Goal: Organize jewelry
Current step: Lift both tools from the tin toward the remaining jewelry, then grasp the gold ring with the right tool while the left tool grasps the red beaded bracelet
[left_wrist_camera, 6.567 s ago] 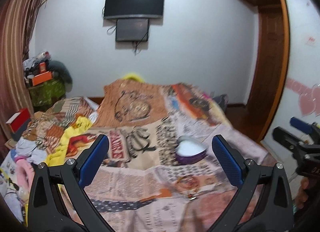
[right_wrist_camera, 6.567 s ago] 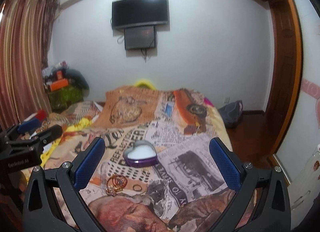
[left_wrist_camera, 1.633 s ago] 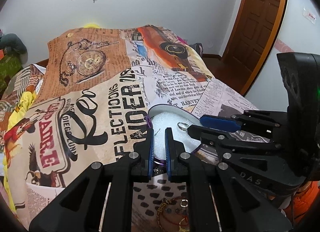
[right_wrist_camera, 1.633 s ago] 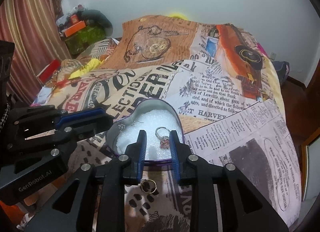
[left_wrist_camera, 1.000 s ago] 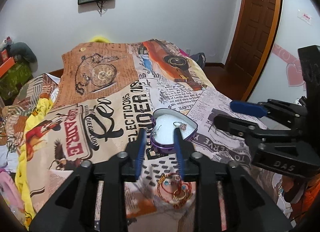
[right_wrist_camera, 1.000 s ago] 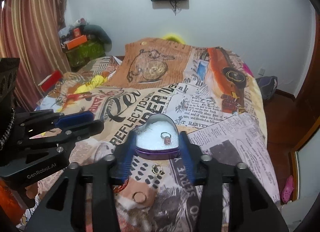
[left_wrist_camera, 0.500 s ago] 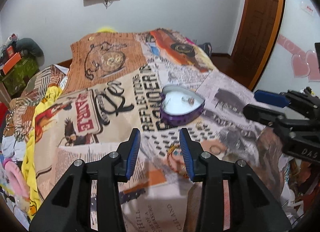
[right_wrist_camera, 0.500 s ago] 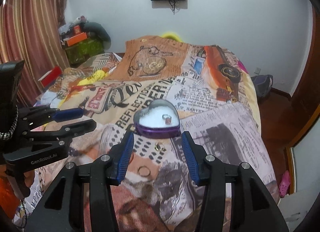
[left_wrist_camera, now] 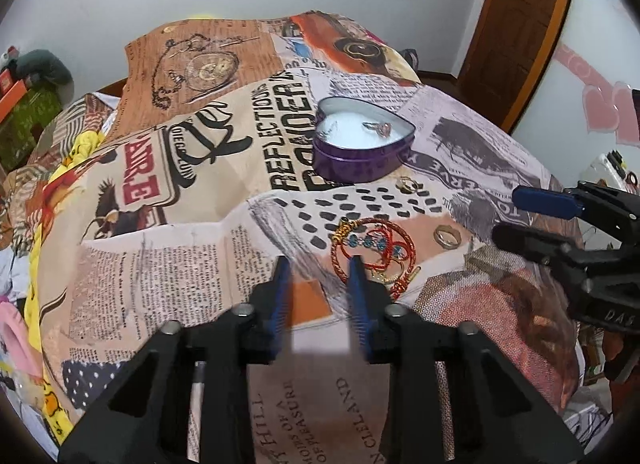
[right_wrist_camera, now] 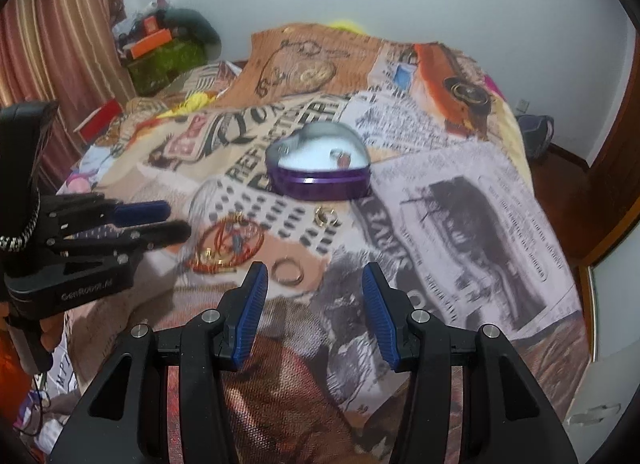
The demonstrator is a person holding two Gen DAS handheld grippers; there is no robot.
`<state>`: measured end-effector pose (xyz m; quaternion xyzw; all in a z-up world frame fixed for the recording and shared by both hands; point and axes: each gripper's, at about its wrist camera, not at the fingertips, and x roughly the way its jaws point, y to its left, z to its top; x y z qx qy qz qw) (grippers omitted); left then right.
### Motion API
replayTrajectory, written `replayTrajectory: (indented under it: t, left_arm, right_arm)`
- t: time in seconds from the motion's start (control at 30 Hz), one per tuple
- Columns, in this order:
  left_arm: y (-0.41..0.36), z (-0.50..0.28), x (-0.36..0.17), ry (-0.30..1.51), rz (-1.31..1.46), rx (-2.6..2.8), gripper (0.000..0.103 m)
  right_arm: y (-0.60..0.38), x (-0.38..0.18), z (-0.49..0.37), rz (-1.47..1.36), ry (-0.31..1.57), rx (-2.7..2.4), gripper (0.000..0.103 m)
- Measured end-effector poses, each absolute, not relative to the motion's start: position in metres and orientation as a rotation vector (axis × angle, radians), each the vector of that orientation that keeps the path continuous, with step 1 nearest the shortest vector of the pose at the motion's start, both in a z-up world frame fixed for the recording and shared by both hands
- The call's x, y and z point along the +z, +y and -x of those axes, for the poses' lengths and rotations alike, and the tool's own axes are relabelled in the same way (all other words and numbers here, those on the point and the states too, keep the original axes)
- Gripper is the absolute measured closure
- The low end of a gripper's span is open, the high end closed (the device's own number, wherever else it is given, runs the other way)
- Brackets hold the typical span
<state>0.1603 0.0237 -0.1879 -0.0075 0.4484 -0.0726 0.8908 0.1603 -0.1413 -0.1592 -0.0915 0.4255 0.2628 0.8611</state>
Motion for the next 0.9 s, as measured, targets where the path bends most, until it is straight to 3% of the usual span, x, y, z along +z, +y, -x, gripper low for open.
replayTrajectory:
  t: [0.1,0.9]
  left_arm:
    - [0.019,-0.166,-0.193,0.939,0.001,-0.16,0.091]
    - [0.02,-0.21,-0.216,0.974,0.043,-0.253,0.092]
  right_arm:
    - [-0.139,-0.165,-0.16,0.192,0.91,0.565,0.058]
    - [-0.124,-0.188,-0.171,0.18,0.945,0.64,0.059]
